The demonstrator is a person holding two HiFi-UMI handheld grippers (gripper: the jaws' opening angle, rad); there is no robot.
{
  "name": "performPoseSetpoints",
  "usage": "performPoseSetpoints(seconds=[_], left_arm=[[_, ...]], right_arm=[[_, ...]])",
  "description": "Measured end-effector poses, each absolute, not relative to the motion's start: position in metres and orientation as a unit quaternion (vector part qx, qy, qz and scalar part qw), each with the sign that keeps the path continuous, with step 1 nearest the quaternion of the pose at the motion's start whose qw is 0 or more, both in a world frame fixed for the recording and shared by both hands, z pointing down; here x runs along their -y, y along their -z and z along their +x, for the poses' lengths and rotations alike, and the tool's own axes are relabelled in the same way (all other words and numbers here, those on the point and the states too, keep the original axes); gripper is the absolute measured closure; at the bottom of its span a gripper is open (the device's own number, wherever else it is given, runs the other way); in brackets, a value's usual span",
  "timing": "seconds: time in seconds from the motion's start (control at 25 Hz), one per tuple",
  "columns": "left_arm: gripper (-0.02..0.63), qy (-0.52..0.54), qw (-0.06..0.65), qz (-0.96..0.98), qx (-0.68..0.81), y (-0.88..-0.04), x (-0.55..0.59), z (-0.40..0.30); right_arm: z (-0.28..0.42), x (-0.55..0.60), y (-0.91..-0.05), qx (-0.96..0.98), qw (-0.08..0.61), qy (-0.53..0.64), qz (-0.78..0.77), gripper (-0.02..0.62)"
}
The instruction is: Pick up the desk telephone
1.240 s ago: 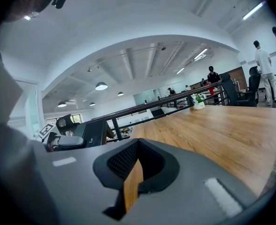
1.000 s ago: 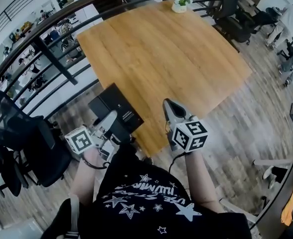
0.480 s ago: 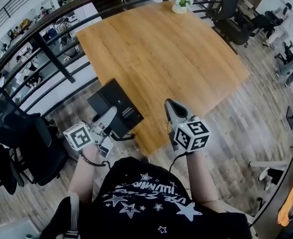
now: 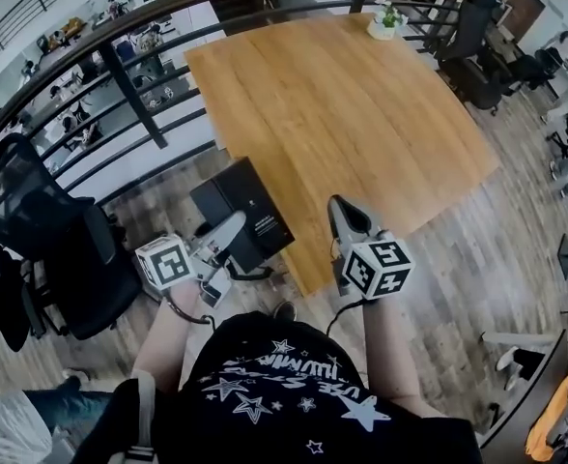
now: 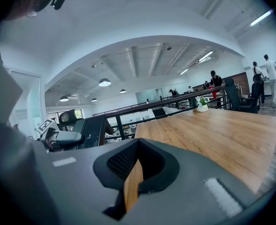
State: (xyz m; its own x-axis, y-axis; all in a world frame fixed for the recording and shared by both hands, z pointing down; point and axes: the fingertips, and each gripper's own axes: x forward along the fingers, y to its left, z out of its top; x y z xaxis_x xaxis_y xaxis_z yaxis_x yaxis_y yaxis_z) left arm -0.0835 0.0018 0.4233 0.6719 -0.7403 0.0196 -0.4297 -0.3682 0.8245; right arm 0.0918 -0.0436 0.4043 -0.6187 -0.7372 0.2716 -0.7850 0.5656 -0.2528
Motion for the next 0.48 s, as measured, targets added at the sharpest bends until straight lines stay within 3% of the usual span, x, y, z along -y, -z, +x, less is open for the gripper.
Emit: performPoseSetpoints(seconds=[0.48], left_arm=[[0.431, 0.169, 0.434, 0.811, 0.356, -0.424, -0.037, -0.102]], right_arm=[[0.068, 0.007, -0.402, 0.879, 0.068, -0.183, 0.435, 0.595]])
